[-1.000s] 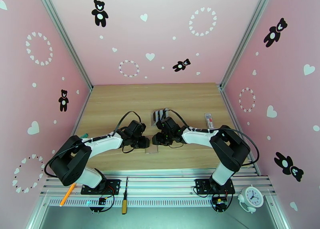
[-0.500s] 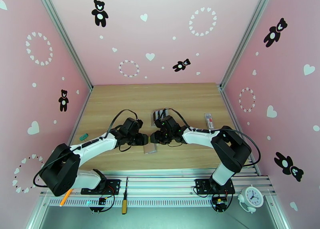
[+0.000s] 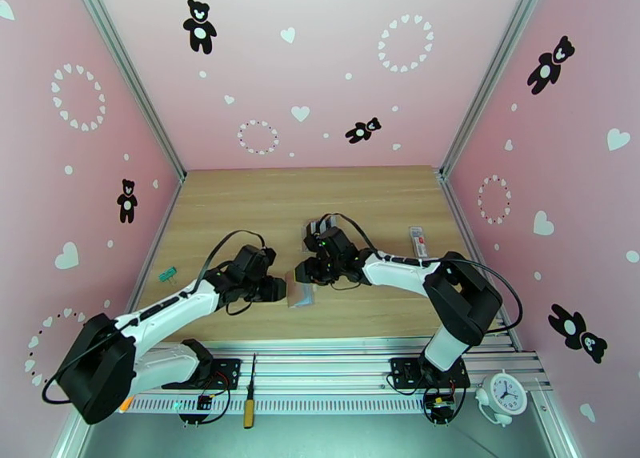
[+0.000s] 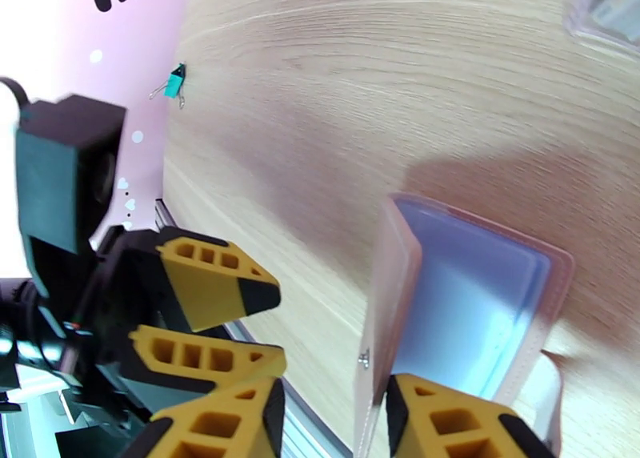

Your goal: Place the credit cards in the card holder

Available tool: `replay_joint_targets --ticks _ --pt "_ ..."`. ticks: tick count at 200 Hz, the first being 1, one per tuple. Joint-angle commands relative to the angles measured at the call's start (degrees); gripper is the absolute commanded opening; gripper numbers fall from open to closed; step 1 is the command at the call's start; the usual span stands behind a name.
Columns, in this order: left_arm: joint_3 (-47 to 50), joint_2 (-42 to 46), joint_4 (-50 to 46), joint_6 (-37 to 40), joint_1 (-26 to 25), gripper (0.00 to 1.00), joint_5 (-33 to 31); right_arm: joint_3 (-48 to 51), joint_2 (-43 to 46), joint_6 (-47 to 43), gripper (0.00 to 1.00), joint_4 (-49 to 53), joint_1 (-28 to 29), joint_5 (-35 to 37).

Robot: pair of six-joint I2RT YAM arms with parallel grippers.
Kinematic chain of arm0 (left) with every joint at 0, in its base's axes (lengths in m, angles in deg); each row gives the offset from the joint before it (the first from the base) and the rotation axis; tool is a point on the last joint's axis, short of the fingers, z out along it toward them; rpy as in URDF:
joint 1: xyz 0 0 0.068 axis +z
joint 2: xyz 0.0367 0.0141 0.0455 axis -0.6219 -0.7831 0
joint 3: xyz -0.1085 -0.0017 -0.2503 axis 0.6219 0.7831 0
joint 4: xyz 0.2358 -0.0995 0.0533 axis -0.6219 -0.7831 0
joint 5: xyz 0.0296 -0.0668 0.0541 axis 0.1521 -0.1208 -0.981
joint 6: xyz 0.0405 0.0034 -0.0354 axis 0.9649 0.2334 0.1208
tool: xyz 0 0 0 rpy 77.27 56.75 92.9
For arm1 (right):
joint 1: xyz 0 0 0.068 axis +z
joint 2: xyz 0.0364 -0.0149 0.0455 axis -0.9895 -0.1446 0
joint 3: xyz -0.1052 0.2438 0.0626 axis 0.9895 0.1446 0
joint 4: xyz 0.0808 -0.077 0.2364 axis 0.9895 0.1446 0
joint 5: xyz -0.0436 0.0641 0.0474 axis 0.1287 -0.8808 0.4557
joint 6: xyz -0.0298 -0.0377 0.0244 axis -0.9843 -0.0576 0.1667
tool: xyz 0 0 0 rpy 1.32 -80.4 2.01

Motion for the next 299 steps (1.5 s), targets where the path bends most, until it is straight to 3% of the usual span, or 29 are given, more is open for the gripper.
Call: replay_joint_targets --ticks 1,58,80,100,145,299 --pt "2.01 3.11 -1.08 -1.71 0.3 0.54 -0.14 -3.07 -0.22 0.36 0.38 0.35 0.95 -0.85" --pt "5.35 11.1 -1.58 -4.52 0.09 0.67 -0.22 -6.62 -3.72 0.91 0.37 0.55 1.95 -1.75" --pt "5.79 12.18 -1.82 -4.79 0.05 0.67 -0.98 -5.91 -1.93 -0.21 0.36 2.59 1.08 1.38" --pt "5.84 11.46 -1.41 -4.7 0.04 0.68 -1.31 -7.8 -0.8 -3.94 0.39 11.16 0.31 5.87" --pt "6.01 9.04 0.34 -4.52 -0.23 0.68 -1.36 -8.56 -2.79 -5.85 0.42 16.32 0.01 7.92" --pt "5.31 6.06 2.17 -4.87 -2.04 0.71 -1.94 -7.8 -7.05 -7.66 0.46 17.14 -0.69 8.47"
